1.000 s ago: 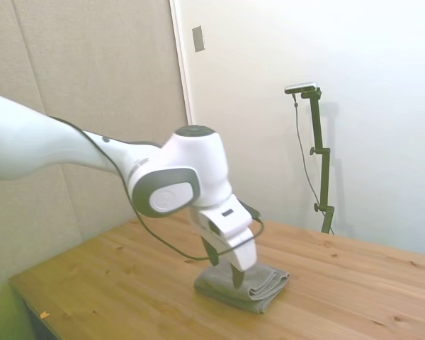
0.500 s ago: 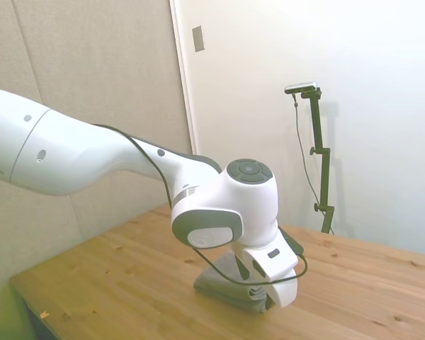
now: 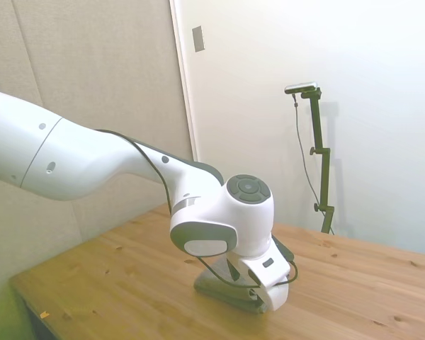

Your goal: Unfold the towel

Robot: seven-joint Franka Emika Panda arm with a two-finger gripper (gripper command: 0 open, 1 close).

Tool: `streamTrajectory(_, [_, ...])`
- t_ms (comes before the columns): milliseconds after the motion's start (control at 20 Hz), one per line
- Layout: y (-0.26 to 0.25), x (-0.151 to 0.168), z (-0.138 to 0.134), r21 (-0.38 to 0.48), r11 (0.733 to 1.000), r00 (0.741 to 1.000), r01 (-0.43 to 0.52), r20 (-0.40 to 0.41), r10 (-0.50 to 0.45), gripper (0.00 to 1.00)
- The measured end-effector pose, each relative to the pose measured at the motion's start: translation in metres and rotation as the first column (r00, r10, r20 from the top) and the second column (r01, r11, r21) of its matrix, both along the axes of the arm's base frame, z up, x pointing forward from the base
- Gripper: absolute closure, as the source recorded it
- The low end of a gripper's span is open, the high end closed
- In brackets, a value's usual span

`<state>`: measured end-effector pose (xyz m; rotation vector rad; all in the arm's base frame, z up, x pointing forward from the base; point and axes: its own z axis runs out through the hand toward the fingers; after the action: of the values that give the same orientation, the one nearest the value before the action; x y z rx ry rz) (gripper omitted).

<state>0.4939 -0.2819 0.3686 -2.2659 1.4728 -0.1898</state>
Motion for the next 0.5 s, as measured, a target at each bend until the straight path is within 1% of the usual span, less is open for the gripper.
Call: streamTrajectory(500, [-0.0013,-0.0018,-0.0013,0.004,1.0,1.0,-0.014,0.01,0.014,1.0])
